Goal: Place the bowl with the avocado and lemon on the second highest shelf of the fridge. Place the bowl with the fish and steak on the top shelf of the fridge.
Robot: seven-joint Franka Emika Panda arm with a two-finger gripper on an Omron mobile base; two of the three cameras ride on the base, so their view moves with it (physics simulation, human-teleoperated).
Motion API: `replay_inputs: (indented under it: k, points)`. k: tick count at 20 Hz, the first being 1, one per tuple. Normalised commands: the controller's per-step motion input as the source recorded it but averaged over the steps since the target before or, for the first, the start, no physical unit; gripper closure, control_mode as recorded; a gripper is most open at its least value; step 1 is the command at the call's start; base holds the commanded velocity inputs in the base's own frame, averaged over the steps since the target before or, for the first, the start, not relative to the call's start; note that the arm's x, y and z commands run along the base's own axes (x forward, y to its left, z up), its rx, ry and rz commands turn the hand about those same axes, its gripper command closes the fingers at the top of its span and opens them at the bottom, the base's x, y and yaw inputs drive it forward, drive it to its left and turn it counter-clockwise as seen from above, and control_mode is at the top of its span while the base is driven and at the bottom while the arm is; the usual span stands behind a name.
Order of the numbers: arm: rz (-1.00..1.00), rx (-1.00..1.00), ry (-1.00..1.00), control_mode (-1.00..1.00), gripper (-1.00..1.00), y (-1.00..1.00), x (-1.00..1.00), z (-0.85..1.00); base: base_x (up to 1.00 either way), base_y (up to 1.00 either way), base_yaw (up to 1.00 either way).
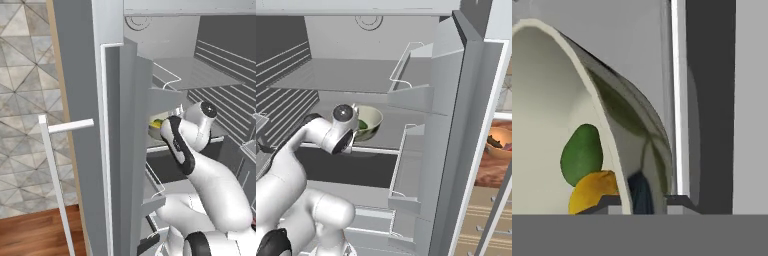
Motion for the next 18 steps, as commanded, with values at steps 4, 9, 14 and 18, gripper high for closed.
replay_inputs:
  k: [4, 9, 14, 18]
  points:
    - [-0.08, 0.0, 0.01, -1.0, -1.0, 0.0, 0.76, -0.04, 0.0, 0.0, 0.0]
    - [0.0, 0.0, 0.0, -1.0, -1.0, 0.0, -0.36, 0.02, 0.0, 0.0, 0.0]
    - [-0.03, 0.0, -0.07, -1.0, -1.0, 0.1, -0.94, 0.39, 0.0, 0.0, 0.0]
    - [-0.05, -0.01, -0.1, -1.0, -1.0, 0.01, -0.96, 0.95, 0.0, 0.0, 0.0]
